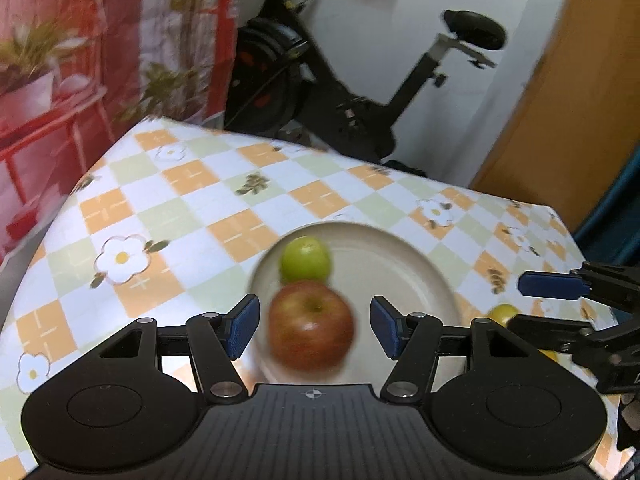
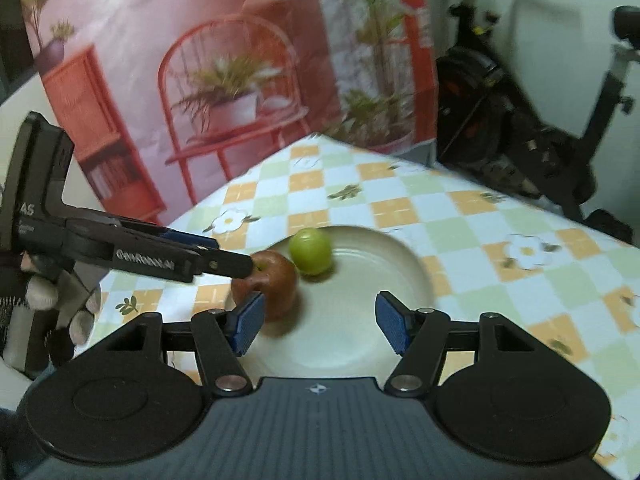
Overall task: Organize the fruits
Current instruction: 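Move the right tool to the large lemon in the fruit pile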
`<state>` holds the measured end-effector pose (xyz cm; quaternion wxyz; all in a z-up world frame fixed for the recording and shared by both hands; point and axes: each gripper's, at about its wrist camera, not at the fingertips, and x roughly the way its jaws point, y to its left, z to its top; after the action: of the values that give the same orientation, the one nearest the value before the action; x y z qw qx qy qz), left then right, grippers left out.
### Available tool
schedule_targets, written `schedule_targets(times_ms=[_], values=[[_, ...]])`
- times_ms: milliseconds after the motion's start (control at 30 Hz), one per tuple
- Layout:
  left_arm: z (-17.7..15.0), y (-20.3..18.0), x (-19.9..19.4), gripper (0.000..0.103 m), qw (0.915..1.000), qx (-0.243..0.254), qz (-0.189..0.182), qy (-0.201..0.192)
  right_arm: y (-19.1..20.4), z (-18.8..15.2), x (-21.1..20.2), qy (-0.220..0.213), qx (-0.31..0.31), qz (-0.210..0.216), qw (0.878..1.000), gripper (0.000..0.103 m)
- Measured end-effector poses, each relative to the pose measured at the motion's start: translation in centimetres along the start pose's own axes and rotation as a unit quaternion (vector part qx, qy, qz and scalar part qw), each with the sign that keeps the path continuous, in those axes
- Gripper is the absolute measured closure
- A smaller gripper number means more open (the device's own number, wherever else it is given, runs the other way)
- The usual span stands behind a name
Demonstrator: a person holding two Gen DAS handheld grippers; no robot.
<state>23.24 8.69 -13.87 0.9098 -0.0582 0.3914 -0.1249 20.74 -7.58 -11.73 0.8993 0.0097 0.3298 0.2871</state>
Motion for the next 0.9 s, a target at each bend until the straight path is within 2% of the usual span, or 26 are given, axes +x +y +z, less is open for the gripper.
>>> schedule_targets(times_ms=[233,433,533,667,767,900], values=[[-0.8,-4.7,-1.8,0.04,0.9974,0.047,-0.049,-0.025,-3.2,-4.3,-7.0,-0.068,0.044,-0.029,0.996,0.038],[-2.9,-8.7,-2.3,0.04,0.9921,0.079,-0.093,-0.029,-3.9,-8.8,-11.3,-0.118,0.08,-0.062,0.988,0.038],[-4.1,-10.7,-2.0,0.04,0.9893,0.097,-0.107,-0.021,-3.5,-10.6,-11.9,-0.118,0.075,-0.076,0.987,0.038],[-5.7,-12.3,-1.7,0.04,0.986,0.121,-0.114,-0.013,-2.5,-12.6,-10.8,-0.095,0.069,-0.083,0.99,0.038],[-6.5,-12.7,-1.5,0.04,0.9847,0.131,-0.115,-0.007,-2.1,-14.1,-9.5,-0.073,0.071,-0.091,0.991,0.038],[-6.9,-13.2,-0.8,0.04,0.9828,0.131,-0.129,0.017,-1.8,-15.3,-8.8,-0.064,0.071,-0.088,0.991,0.035]])
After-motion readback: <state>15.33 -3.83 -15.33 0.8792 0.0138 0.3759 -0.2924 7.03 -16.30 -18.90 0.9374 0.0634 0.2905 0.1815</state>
